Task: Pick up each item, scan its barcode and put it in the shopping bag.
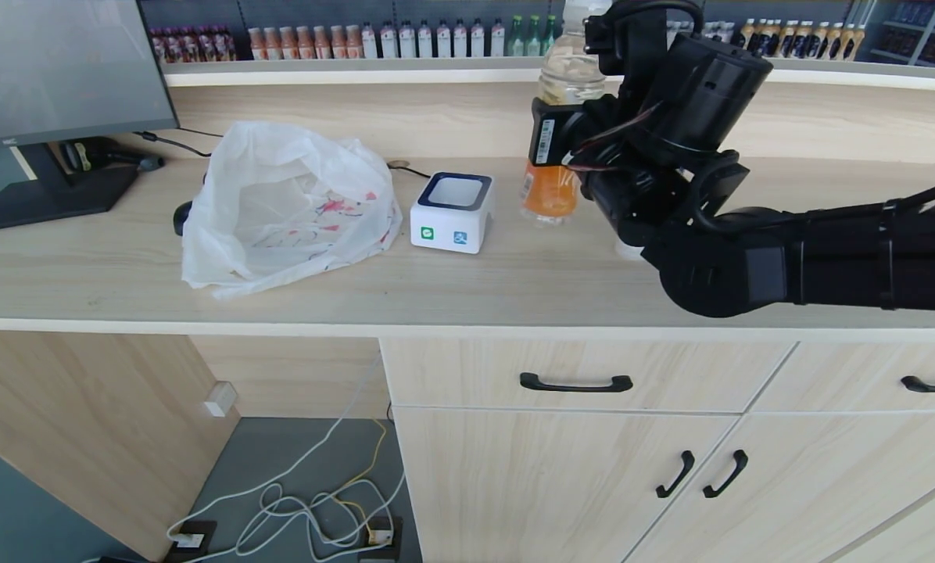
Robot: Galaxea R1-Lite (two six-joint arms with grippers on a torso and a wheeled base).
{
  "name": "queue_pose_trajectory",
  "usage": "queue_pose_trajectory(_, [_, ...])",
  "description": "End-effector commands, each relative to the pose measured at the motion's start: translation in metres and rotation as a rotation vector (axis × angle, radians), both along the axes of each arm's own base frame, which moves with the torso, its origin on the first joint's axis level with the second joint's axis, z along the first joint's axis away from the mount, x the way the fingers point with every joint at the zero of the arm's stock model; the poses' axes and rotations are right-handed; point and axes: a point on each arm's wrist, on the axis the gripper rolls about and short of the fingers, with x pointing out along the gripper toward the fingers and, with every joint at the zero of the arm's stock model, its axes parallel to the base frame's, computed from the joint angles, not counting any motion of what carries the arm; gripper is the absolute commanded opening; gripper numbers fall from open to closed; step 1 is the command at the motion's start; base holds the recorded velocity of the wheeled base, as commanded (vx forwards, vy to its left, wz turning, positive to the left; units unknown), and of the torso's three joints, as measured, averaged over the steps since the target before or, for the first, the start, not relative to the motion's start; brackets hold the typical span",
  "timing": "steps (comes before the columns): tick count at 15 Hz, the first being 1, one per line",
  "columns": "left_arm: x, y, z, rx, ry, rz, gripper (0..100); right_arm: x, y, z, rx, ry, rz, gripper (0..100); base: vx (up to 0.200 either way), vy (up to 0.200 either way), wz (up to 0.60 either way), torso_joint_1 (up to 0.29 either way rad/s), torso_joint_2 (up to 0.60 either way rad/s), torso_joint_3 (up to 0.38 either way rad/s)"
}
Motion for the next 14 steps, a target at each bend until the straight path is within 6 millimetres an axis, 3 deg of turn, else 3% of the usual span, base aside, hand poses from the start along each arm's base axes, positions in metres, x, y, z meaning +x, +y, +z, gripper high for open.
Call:
queue_pose_trajectory(1, [0.0,0.0,0.0,0.0,0.0,0.0,0,-0.02,-0.005,0.015,0.013,-0.019,0.018,0,0.0,0.0,0.0,0.0,0.0,0.0])
queue_pose_trajectory(7, [0.0,0.0,0.0,0.0,0.0,0.0,0,-0.05,-0.017,0.02,0.009,-0.013,0.041,0,0.0,0.0,0.0,0.0,0.0,0.0])
queue_pose_trajectory(11, [0.0,0.0,0.0,0.0,0.0,0.0,0,-0.07,-0.022,0.005,-0.013,0.011,0.079,0,0.0,0.0,0.0,0.0,0.0,0.0])
queue_pose_trajectory(14, [0.0,0.0,0.0,0.0,0.0,0.0,0,-0.108,-0.052,-0.009,-0.056,0.061,0.19,0,0.0,0.0,0.0,0.0,0.0,0.0])
